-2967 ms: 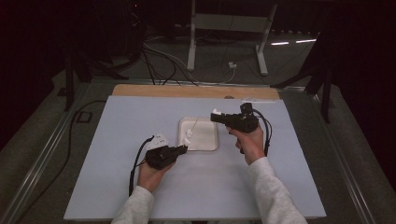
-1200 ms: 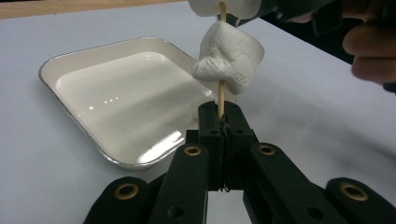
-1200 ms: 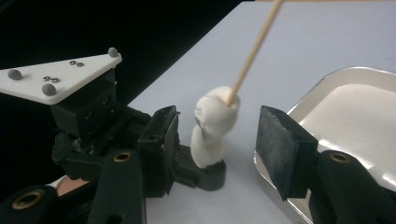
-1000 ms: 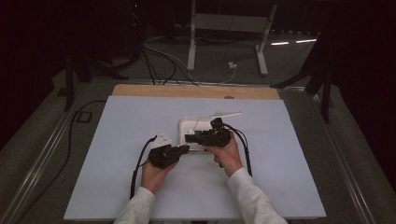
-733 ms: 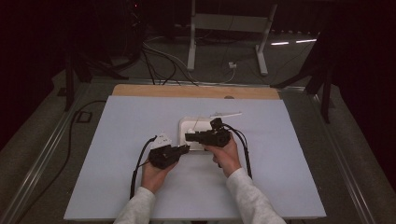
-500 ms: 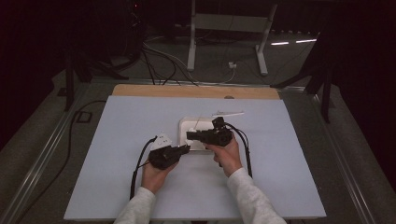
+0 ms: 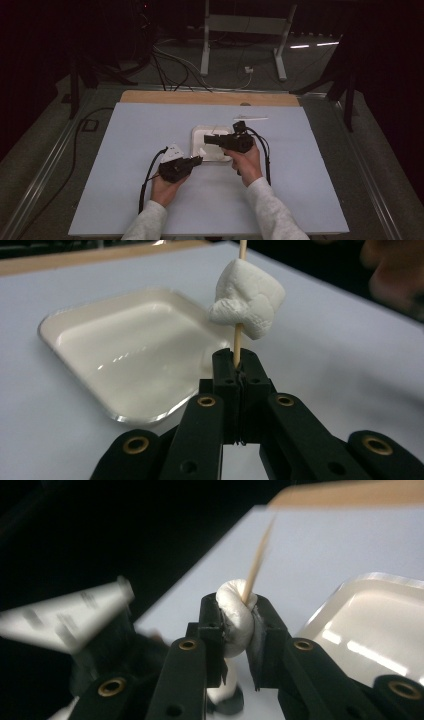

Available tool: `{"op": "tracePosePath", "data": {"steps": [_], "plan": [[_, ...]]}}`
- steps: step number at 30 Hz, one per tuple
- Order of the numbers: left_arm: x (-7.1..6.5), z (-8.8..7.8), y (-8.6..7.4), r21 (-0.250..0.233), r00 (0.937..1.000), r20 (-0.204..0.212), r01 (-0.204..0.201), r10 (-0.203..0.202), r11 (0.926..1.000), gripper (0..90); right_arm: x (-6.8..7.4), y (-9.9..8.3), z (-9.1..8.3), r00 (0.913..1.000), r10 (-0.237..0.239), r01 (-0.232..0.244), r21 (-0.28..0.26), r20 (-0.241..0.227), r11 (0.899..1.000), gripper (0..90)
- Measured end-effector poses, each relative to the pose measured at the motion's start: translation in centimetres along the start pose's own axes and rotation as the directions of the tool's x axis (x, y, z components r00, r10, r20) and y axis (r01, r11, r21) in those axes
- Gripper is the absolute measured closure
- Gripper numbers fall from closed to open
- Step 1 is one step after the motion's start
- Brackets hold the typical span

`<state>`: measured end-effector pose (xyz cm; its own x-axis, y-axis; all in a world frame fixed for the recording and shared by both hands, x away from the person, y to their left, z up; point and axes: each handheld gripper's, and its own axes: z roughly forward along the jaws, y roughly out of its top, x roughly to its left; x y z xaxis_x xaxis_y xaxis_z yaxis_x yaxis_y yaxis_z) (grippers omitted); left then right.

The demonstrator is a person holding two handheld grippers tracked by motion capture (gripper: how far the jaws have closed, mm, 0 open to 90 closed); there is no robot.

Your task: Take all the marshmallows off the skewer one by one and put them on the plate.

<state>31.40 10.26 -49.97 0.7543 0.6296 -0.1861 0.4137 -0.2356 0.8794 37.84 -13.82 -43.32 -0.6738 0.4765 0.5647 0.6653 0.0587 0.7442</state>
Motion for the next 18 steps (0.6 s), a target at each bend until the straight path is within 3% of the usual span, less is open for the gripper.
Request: {"op": "tracePosePath", "data": {"steps": [2, 4, 6, 18], "plan": [[0.1, 0.0, 0.0, -0.007, 1.0000, 0.008, 0.003, -0.003, 1.0000, 90.0, -0.4, 0.7, -0.9, 0.9997, 0.022, -0.022, -0.029, -0.004, 0.999, 78.8], [-0.1, 0.1, 0.1, -0.007, 0.9999, 0.011, -0.009, 0.009, 0.9999, 90.0, -0.5, 1.0, -1.3, 0.9998, -0.001, 0.001, -0.017, 0.020, 1.000, 78.7], [-0.1, 0.2, 0.0, -0.004, 0.9999, 0.011, -0.008, 0.008, 1.0000, 90.0, -0.6, 1.1, -1.7, 0.9998, 0.006, -0.005, -0.020, 0.018, 1.000, 78.6], [0.3, -0.2, 0.0, 0.000, 0.9997, 0.003, -0.026, 0.026, 0.9997, 90.0, -0.4, 1.9, -2.0, 0.9990, 0.004, -0.002, -0.046, 0.045, 0.999, 78.3]]}}
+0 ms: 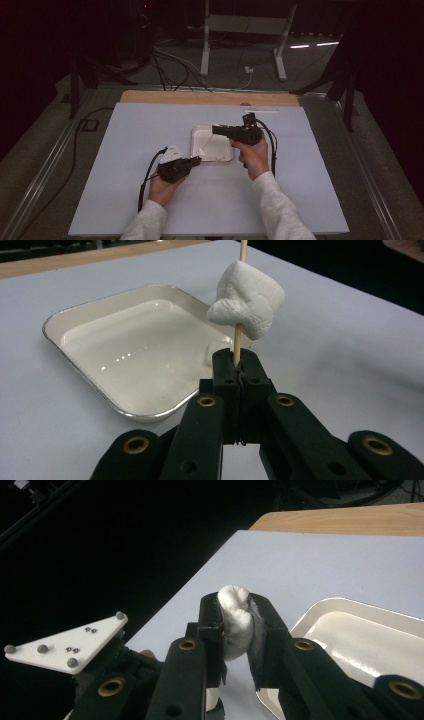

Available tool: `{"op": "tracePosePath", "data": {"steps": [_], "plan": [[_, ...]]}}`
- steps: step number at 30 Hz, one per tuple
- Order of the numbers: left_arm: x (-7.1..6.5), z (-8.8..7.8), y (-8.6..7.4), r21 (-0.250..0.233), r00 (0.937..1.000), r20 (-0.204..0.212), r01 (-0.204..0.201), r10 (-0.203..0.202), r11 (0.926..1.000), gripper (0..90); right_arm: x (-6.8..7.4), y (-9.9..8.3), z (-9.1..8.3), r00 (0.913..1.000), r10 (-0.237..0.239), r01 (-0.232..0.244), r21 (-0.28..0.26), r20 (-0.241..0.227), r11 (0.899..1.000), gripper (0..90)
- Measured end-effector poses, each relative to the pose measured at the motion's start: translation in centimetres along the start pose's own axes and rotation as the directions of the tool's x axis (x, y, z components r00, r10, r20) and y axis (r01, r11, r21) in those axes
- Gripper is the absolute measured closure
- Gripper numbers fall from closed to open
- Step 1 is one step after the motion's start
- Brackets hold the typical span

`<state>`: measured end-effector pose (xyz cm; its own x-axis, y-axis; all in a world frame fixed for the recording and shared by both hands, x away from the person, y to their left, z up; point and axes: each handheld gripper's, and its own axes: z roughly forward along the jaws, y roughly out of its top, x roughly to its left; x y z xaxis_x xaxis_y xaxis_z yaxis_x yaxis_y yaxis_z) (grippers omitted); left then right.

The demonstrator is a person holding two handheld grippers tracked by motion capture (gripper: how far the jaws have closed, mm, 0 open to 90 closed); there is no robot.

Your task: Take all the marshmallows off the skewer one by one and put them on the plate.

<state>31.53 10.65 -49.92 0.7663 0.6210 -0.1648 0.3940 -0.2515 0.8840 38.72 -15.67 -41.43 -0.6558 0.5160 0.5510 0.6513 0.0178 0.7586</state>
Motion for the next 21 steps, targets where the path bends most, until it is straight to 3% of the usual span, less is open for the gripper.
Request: {"op": "tracePosePath", "data": {"steps": [21], "plan": [[0.40, -0.10, -0.22, 0.017, 0.9996, -0.019, -0.023, 0.023, 0.9996, 90.0, -0.56, 0.17, -0.45, 0.9991, 0.041, -0.041, -0.054, 0.010, 0.998, 78.4]]}}
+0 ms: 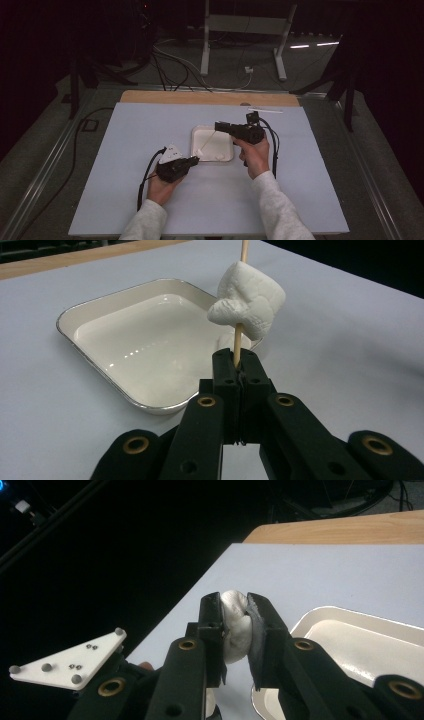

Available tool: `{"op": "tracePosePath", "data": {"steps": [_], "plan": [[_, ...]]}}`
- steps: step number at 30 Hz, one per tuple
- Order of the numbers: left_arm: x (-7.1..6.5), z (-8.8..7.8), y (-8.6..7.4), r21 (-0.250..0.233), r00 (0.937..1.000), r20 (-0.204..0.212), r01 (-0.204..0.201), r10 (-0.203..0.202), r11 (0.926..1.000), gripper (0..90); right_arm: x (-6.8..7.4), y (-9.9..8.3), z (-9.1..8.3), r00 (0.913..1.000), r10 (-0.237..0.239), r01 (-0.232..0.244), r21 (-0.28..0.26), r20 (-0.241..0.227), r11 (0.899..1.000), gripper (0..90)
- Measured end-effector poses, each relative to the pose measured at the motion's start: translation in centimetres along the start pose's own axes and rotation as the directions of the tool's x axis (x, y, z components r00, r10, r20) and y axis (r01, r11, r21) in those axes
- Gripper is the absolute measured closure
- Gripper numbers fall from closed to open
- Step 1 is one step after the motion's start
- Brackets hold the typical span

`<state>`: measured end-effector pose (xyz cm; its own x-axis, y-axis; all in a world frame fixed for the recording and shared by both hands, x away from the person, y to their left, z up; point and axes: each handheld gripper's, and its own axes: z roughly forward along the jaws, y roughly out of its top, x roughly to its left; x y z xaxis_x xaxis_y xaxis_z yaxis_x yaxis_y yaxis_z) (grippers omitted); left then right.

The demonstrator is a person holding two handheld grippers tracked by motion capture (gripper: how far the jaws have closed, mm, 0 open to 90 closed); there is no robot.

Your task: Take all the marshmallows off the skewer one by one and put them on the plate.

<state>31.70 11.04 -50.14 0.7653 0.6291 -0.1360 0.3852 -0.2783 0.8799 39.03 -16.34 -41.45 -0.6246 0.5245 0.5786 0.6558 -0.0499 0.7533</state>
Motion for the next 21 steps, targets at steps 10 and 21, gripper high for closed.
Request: {"op": "tracePosePath", "data": {"steps": [10, 21], "plan": [[0.6, 0.0, -0.5, 0.010, 0.9989, -0.023, 0.040, -0.040, 0.9991, 90.0, -0.5, 2.1, -4.2, 0.9971, -0.045, 0.050, -0.069, 0.061, 0.996, 78.1], [0.4, -0.3, -0.1, -0.018, 0.9975, -0.012, 0.070, -0.070, 0.9974, 90.0, -1.9, 0.4, -1.9, 0.9903, -0.055, 0.054, 0.010, 0.127, 0.998, 75.9]]}}
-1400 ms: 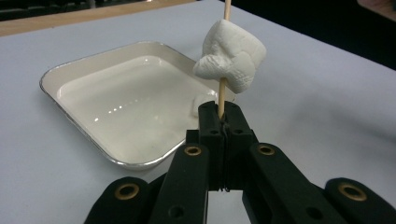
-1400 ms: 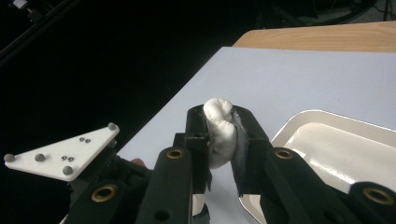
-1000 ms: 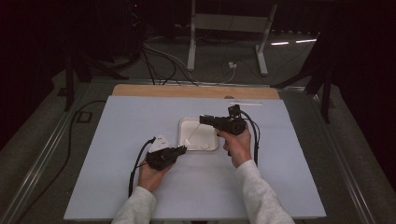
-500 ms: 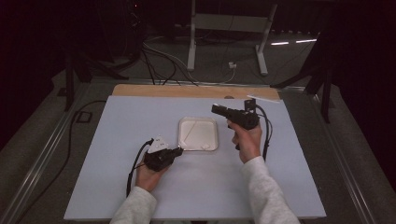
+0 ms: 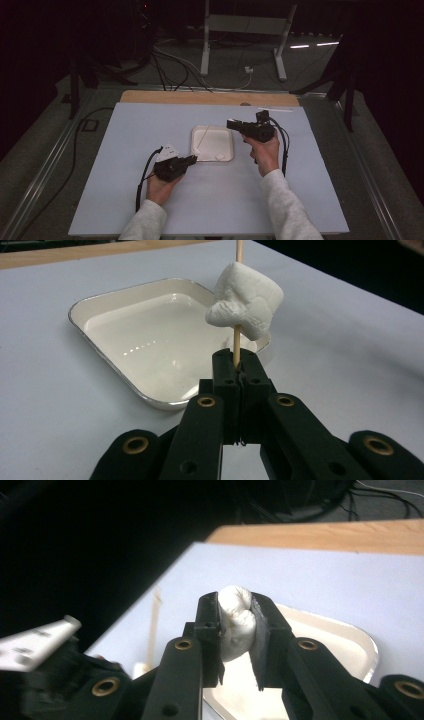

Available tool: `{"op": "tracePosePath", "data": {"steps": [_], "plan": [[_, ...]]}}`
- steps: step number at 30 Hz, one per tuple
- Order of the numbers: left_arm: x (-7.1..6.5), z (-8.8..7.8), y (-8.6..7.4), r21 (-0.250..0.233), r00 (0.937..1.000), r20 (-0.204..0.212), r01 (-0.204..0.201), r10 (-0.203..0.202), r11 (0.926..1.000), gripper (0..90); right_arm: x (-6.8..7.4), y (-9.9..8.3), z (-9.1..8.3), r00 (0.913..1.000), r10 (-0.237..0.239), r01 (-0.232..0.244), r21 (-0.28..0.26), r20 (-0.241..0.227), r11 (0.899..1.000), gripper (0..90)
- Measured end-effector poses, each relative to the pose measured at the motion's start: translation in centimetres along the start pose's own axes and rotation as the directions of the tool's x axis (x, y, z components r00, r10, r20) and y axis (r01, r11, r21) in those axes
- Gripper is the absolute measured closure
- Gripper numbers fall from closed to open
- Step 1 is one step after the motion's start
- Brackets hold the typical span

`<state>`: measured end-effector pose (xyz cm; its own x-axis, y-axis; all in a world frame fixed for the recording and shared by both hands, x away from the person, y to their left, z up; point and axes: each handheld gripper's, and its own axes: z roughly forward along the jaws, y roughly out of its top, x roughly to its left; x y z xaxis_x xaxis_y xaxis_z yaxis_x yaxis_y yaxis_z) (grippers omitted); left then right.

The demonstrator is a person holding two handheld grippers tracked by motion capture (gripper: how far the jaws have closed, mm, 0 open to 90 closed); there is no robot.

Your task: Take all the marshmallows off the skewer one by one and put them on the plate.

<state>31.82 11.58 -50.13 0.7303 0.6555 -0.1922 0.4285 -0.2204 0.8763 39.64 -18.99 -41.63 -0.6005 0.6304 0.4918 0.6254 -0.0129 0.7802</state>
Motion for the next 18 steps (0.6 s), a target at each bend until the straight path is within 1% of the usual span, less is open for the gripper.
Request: {"op": "tracePosePath", "data": {"steps": [5, 9, 13, 18], "plan": [[-0.1, 0.0, 0.2, -0.008, 0.9999, 0.010, 0.006, -0.006, 0.9999, 90.0, -0.2, -0.9, 1.2, 0.9984, -0.028, 0.026, 0.052, 0.049, 0.998, 75.0], [-0.1, -0.1, 0.2, -0.016, 0.9998, 0.014, 0.017, -0.017, 0.9997, 90.0, -0.3, -1.8, 2.2, 0.9954, -0.049, 0.040, 0.102, 0.082, 0.994, 74.5], [0.1, -0.2, 0.3, -0.026, 0.9995, 0.014, 0.030, -0.030, 0.9992, 90.0, -0.5, -2.7, 3.2, 0.9923, -0.069, 0.053, 0.150, 0.103, 0.987, 73.7], [0.1, -0.2, 0.3, -0.031, 0.9992, 0.016, 0.038, -0.037, 0.9988, 90.0, -0.7, -3.7, 4.2, 0.9907, -0.076, 0.054, 0.192, 0.113, 0.980, 73.4]]}}
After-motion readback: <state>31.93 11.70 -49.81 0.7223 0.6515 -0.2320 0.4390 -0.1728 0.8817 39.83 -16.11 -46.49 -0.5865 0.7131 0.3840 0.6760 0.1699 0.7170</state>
